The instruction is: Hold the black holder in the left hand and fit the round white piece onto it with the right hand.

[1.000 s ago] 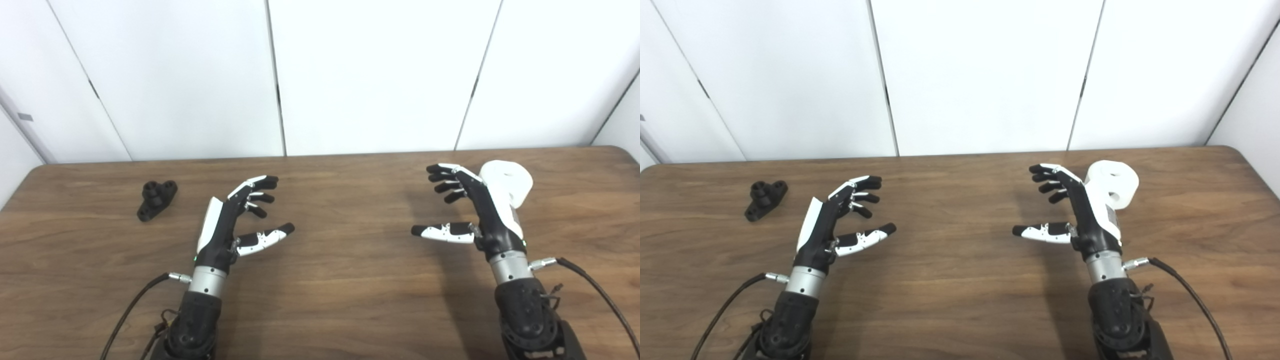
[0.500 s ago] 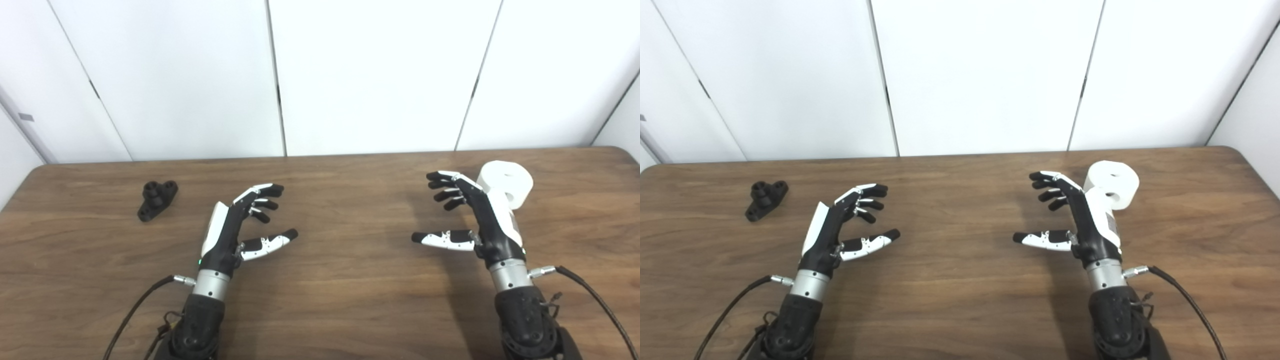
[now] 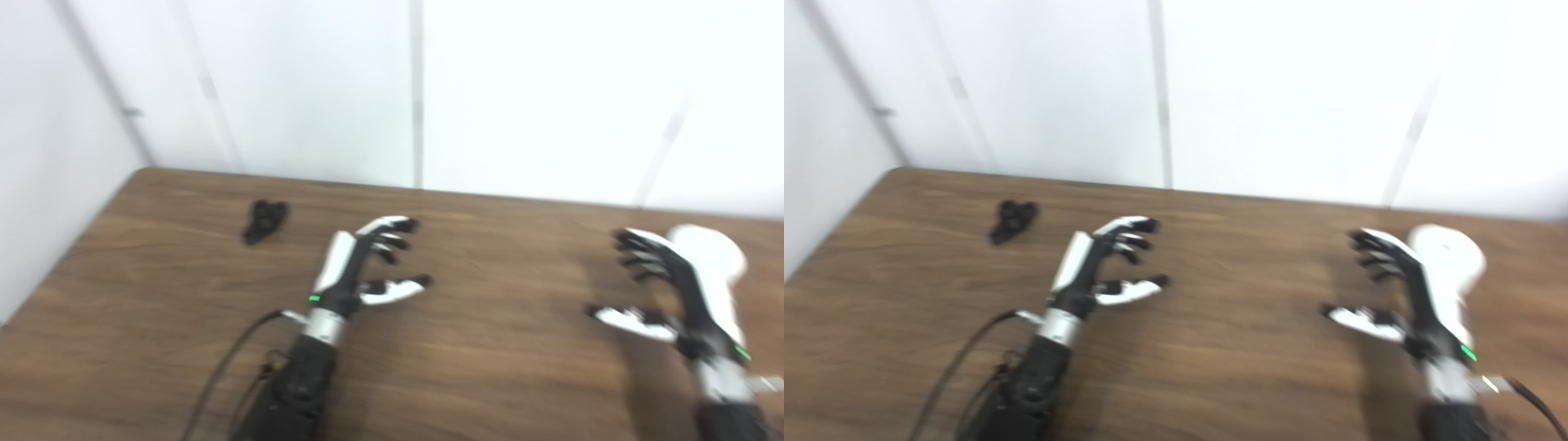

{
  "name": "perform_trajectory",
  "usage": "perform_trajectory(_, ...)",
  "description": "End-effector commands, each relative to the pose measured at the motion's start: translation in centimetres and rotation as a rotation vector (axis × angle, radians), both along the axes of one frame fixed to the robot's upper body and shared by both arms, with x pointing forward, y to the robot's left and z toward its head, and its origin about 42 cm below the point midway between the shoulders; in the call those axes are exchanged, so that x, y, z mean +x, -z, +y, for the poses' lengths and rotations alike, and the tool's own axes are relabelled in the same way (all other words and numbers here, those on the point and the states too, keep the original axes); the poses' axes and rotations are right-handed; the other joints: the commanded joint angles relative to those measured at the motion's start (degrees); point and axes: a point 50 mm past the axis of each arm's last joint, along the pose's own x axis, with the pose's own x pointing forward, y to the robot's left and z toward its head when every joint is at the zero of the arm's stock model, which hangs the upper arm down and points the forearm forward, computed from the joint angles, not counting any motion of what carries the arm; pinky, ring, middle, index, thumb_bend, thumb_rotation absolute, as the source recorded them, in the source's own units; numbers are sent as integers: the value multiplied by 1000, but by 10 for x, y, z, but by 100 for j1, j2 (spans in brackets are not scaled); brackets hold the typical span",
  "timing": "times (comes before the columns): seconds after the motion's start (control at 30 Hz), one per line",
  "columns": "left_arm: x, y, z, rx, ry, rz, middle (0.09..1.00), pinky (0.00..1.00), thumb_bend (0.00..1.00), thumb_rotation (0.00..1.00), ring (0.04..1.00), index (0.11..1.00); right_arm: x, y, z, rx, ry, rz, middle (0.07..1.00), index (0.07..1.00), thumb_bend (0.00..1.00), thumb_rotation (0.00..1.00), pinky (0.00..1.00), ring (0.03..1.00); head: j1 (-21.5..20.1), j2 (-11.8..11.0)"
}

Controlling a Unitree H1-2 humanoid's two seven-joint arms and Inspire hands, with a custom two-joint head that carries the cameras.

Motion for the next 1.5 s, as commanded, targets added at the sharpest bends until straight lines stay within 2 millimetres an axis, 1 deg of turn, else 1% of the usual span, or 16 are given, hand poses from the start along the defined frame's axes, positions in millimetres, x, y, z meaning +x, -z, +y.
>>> perform_trajectory(0.0, 4, -5, -13, -12, 18, -56, 745, 512, 718, 116, 651, 741, 4, -15, -5, 14, -8, -68, 710, 729, 765, 0, 546, 647, 104, -30)
perform_trajectory(0.2, 5, -3, -20, 4, 17, -43, 733, 500, 721, 115, 635, 741, 2, -17, -9, 24, -5, -52, 724, 745, 747, 0, 589, 678, 285, -125)
perform_trajectory(0.27, 6, -3, -21, 18, 10, -45, 729, 499, 726, 116, 636, 737, 2, -17, -10, 4, -5, -65, 723, 745, 750, 0, 581, 678, 340, -137)
perform_trajectory(0.43, 6, -5, -23, 30, -4, -43, 723, 506, 739, 125, 640, 725, 2, -20, -10, -73, 13, -79, 700, 740, 760, 0, 564, 630, 393, -135)
perform_trajectory(0.63, 6, -7, -23, 30, 2, -51, 726, 514, 733, 105, 652, 722, 0, -21, -10, -66, 19, -70, 704, 739, 760, 0, 576, 639, 444, -144)
perform_trajectory(0.73, 7, -9, -21, 33, -10, -63, 731, 533, 724, 123, 655, 725, 0, -21, -11, -66, 18, -71, 706, 736, 759, 0, 571, 643, 467, -151)
perform_trajectory(0.77, 8, -9, -20, 19, -11, -72, 727, 526, 728, 113, 647, 721, 0, -22, -11, -66, 19, -70, 709, 737, 757, 0, 572, 645, 486, -159)
perform_trajectory(0.87, 12, -12, -11, -2, -8, -89, 716, 503, 733, 55, 629, 706, 0, -21, -12, -70, 14, -78, 702, 734, 760, 0, 559, 638, 501, -166)
perform_trajectory(1.03, 21, -24, 13, 43, 8, -118, 677, 508, 767, 56, 620, 655, 2, -20, -13, -73, 11, -91, 693, 727, 766, 0, 541, 625, 503, -162)
perform_trajectory(1.2, 28, -42, 35, 122, -5, -160, 676, 517, 803, 82, 653, 618, 3, -21, -15, -76, 10, -91, 691, 725, 762, 0, 533, 623, 532, -176)
perform_trajectory(1.33, 28, -57, 49, 155, -36, -175, 706, 548, 801, 99, 687, 621, 3, -21, -17, -74, 13, -90, 691, 724, 754, 0, 521, 623, 561, -194)
perform_trajectory(1.47, 27, -69, 66, 218, -110, -208, 732, 590, 816, 149, 718, 626, 2, -20, -17, -75, 16, -86, 697, 725, 748, 0, 528, 628, 598, -193)
